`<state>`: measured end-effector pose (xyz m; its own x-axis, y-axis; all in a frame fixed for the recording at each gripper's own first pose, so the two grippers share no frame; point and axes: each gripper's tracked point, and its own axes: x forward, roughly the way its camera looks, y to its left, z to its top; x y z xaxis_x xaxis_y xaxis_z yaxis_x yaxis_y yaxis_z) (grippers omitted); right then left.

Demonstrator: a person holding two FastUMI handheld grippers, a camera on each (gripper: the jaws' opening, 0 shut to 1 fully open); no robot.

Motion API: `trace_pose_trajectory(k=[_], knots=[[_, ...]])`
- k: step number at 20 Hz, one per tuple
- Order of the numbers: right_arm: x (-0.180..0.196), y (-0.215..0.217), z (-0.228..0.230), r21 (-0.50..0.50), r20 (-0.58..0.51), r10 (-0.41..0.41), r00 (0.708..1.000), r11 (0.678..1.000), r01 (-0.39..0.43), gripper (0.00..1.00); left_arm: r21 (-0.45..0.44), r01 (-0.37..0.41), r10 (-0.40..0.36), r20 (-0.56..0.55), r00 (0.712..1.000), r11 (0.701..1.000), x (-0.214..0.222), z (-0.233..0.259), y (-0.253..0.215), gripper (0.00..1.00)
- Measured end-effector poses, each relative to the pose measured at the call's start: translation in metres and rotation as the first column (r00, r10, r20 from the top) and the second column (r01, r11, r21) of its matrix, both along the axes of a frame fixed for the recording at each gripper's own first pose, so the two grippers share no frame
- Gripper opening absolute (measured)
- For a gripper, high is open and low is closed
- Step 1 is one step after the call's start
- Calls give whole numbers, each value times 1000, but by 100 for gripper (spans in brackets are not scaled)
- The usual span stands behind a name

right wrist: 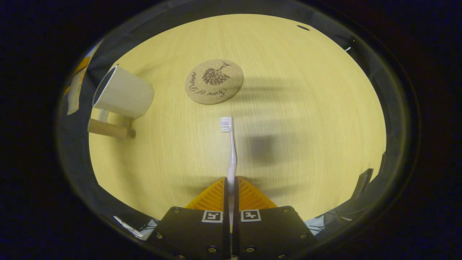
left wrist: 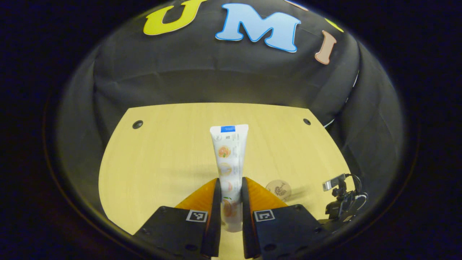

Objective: Put the toothbrush and toothpaste on the desktop into the cup, then pick up the cup and place it on the coaster on the desktop.

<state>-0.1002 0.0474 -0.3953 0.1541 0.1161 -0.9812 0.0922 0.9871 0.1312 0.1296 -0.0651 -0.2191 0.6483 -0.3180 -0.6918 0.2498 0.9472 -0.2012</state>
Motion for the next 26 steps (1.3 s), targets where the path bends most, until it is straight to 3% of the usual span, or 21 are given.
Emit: trace_pose_trajectory(k=[4, 9, 12, 19, 20, 22, 23, 24, 25, 26], knots=[[0, 0, 0, -10, 4, 27, 1000, 1000, -27, 4, -48, 52, -51, 22, 998, 998, 12, -22, -14, 32], [1, 0, -1, -2, -1, 34, 999, 999, -34, 4, -53, -12, 14, 35, 999, 999, 14, -50, -7, 33], [1, 0, -1, 8, -5, 30, 1000, 1000, -30, 4, -63, 19, -15, 74, 997, 998, 5, -49, -12, 34], [3, -1, -1, 8, 6, 24, 1000, 1000, -24, 4, -84, 22, -17, 53, 998, 996, -16, -54, -19, 55], [2, 0, -1, 7, 13, 21, 1000, 1000, -22, 4, -87, 27, -21, 65, 998, 996, -18, -50, -20, 63], [2, 0, 0, 8, 39, 18, 999, 1000, -18, 4, -78, 29, -23, 85, 996, 997, -21, -44, -20, 64], [0, 2, -1, 17, 49, 21, 999, 1000, -22, 4, -77, 28, -21, 93, 995, 997, -23, -43, -19, 75], [0, 3, 1, 31, 52, 16, 998, 999, -18, 2, -74, 27, -20, 99, 995, 997, -24, -42, -17, 70], [-2, 4, 3, 47, 49, 4, 999, 999, -6, 2, -67, 26, -19, 103, 994, 997, -26, -42, -14, 89], [-1, 7, 7, 66, 58, -10, 998, 998, 6, 2, -60, 26, -19, 110, 994, 998, -32, -42, -9, 83]])
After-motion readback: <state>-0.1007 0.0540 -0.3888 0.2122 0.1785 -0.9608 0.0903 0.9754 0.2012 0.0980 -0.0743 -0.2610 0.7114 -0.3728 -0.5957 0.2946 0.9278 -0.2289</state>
